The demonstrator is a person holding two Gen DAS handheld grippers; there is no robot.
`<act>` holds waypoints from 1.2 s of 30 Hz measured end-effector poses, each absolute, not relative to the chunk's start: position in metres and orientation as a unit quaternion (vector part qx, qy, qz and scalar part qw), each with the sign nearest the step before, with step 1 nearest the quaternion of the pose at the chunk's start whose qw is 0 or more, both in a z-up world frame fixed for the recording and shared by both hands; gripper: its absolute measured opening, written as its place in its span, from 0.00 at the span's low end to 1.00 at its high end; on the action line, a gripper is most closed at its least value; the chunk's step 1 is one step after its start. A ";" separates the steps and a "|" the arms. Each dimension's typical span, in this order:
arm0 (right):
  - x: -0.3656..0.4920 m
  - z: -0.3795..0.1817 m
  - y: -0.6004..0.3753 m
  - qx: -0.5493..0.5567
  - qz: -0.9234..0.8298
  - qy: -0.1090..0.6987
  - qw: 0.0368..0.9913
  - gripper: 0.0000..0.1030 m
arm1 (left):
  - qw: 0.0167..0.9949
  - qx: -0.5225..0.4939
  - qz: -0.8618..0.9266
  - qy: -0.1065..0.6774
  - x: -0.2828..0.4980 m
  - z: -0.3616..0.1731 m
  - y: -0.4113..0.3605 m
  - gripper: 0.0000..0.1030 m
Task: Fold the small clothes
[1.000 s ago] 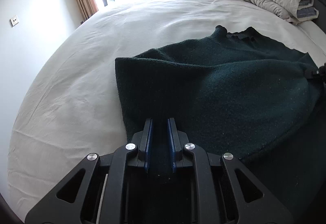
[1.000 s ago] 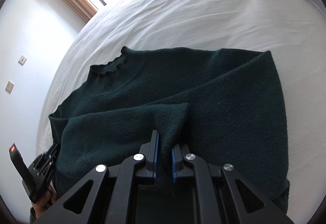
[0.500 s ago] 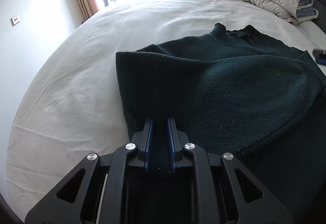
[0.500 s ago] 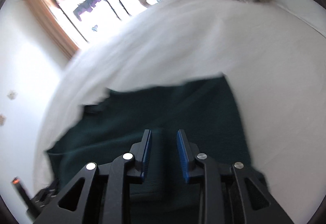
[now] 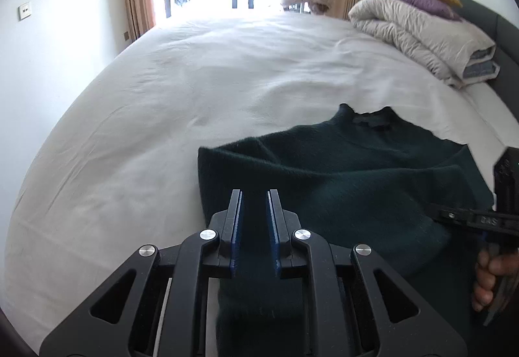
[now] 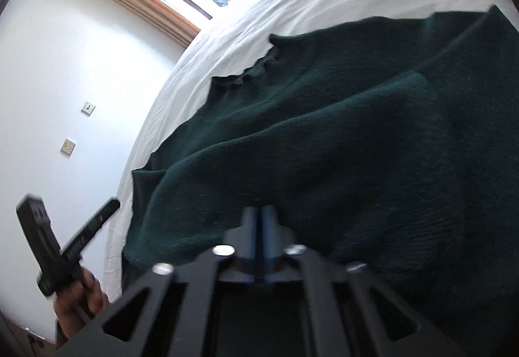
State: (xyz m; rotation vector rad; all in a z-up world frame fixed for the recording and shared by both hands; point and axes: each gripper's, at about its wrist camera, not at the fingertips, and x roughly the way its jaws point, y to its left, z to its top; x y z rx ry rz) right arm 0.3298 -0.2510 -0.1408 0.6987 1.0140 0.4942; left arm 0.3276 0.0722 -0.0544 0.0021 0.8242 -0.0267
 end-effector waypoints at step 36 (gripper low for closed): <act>0.289 -0.114 -0.302 0.399 0.234 0.387 0.798 0.49 | 0.913 0.151 0.071 0.371 0.223 -0.081 0.041 0.13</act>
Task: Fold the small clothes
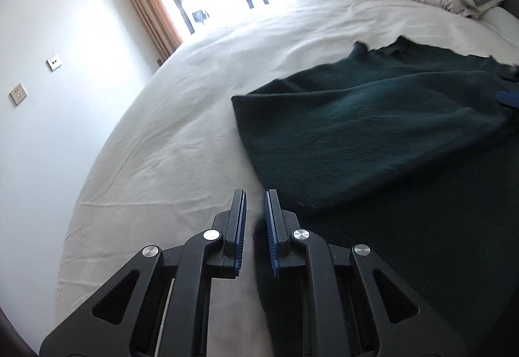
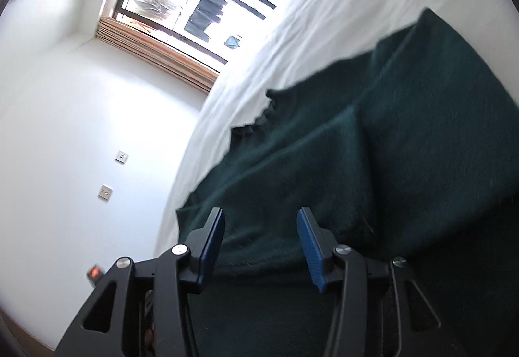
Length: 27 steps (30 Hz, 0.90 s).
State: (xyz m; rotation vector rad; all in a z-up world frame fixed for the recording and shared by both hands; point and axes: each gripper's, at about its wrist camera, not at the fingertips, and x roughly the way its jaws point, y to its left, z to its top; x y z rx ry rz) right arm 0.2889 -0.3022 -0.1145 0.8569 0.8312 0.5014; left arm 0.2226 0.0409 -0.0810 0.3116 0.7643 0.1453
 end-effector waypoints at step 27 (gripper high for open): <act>0.095 -0.031 -0.351 0.209 0.069 0.337 0.915 0.76 | 0.931 0.070 -0.049 0.356 0.090 -0.065 0.036 0.58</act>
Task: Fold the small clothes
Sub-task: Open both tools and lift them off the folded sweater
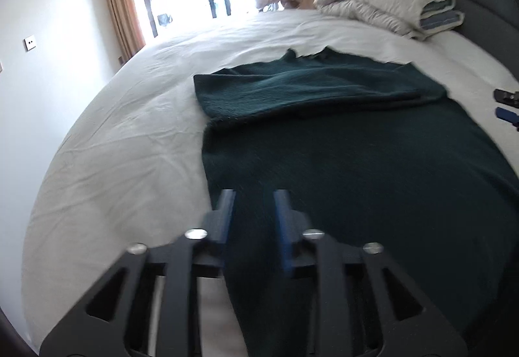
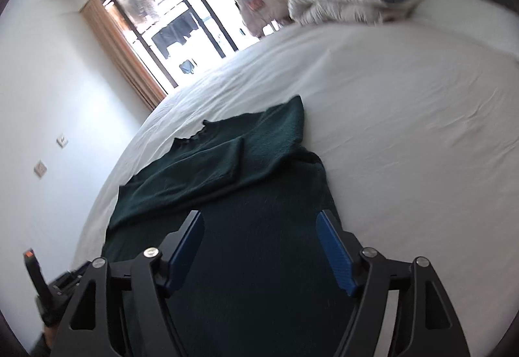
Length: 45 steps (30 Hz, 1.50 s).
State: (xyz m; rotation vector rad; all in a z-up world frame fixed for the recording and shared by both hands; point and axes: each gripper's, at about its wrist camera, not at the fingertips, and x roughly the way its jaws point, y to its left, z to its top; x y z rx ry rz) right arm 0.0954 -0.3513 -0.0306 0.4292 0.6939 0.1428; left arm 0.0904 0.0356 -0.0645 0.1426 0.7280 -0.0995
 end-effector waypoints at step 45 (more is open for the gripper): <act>-0.008 0.009 -0.255 0.092 0.092 0.271 0.954 0.98 | 0.840 0.490 -0.133 0.191 -0.140 -0.170 -0.026 0.66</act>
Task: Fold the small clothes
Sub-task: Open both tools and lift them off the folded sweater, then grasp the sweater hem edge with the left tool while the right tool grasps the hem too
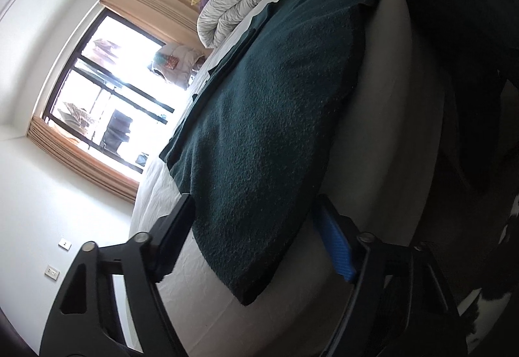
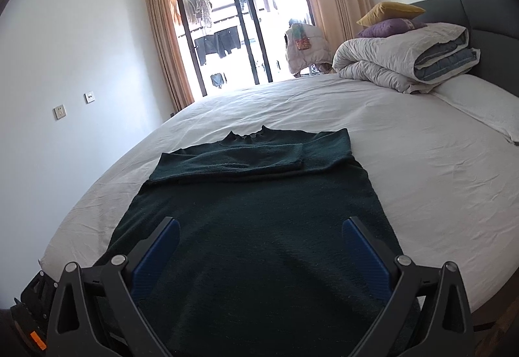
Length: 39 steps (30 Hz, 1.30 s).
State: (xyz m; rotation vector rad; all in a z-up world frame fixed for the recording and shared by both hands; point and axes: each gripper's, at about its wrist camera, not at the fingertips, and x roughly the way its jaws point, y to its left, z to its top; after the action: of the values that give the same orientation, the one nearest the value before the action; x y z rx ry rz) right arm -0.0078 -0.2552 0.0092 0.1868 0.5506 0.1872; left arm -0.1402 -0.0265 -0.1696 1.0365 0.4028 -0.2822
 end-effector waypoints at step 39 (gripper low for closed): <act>-0.081 -0.103 -0.214 -0.406 0.071 0.333 0.848 0.56 | 0.920 0.287 -0.114 0.240 -0.091 -0.022 -0.022 0.03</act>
State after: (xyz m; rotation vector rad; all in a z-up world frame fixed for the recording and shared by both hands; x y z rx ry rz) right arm -0.0805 -0.2143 -0.1027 -0.8547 0.7015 0.1494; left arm -0.0914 -0.0223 -0.0217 0.5890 0.4935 -0.2334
